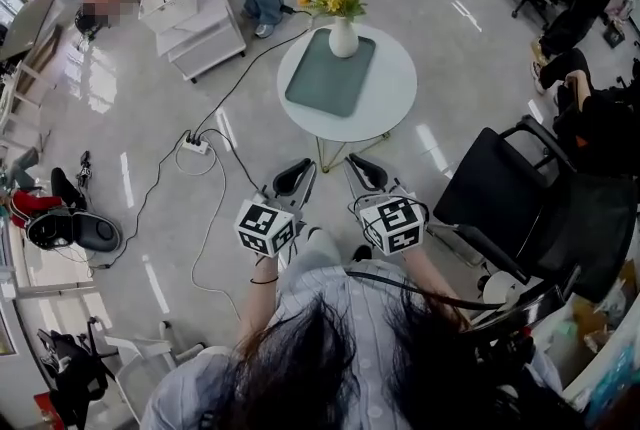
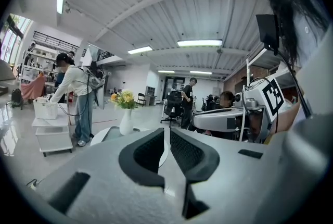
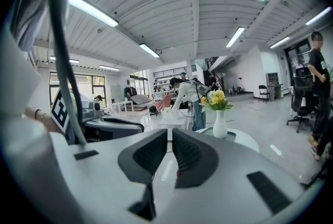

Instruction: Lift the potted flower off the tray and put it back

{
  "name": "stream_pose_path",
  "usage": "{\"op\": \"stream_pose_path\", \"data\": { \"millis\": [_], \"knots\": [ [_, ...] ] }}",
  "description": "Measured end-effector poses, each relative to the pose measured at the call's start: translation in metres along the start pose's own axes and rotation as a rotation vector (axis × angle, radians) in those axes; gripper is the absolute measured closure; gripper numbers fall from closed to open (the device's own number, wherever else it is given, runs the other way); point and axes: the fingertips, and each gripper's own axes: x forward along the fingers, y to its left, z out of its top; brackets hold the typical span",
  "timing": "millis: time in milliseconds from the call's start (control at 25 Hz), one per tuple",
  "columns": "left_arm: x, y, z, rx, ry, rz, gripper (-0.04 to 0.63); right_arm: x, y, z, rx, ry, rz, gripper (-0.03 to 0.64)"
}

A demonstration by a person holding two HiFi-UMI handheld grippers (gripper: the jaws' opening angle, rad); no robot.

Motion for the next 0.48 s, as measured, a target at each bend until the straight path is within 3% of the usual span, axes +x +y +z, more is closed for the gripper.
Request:
{"op": "stream_pose_path", "data": {
  "millis": [480],
  "knots": [
    [-0.022,-0.026,-0.008,0.010,-0.003,0.021,0.554,-0.025,0.017,-0.006,0.025,-0.015,0.030,0.565]
  ]
}}
